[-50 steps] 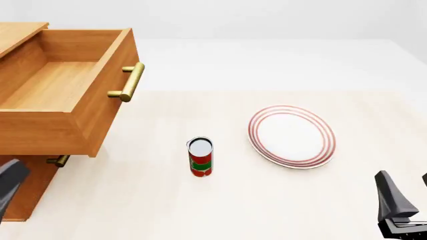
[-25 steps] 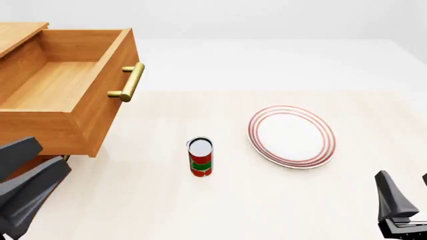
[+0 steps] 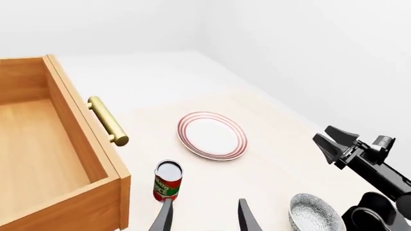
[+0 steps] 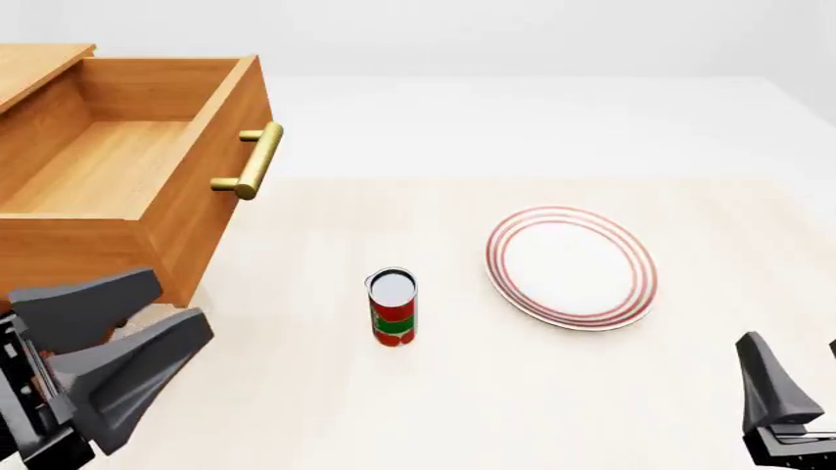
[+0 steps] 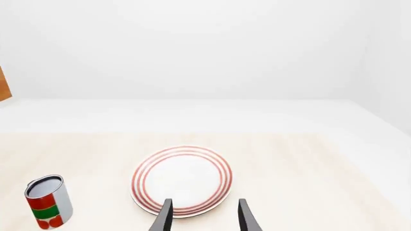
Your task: Put the bowl in the top drawer of the cabinet.
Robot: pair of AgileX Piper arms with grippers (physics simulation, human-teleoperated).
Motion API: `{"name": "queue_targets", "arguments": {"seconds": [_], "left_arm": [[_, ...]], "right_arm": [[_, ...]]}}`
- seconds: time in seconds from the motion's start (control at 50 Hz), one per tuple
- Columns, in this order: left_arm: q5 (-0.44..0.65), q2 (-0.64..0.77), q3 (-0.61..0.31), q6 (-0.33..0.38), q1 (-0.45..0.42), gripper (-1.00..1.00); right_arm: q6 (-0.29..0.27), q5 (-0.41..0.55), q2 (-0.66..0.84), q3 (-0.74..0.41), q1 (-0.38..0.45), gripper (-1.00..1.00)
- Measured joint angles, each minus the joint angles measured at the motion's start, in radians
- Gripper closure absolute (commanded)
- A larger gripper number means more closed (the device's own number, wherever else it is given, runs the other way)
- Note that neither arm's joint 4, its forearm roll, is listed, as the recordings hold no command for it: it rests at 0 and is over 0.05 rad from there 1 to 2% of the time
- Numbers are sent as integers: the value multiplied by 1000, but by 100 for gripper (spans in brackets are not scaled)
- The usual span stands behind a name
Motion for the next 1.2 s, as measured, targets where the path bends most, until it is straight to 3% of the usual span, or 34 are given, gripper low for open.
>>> {"name": "queue_targets", "arguments": {"seconds": [1.2], "left_arm": [[-267,366,21,-91,-199,-100]], "right_arm": [[0,1,0,-1,0,-100]]}}
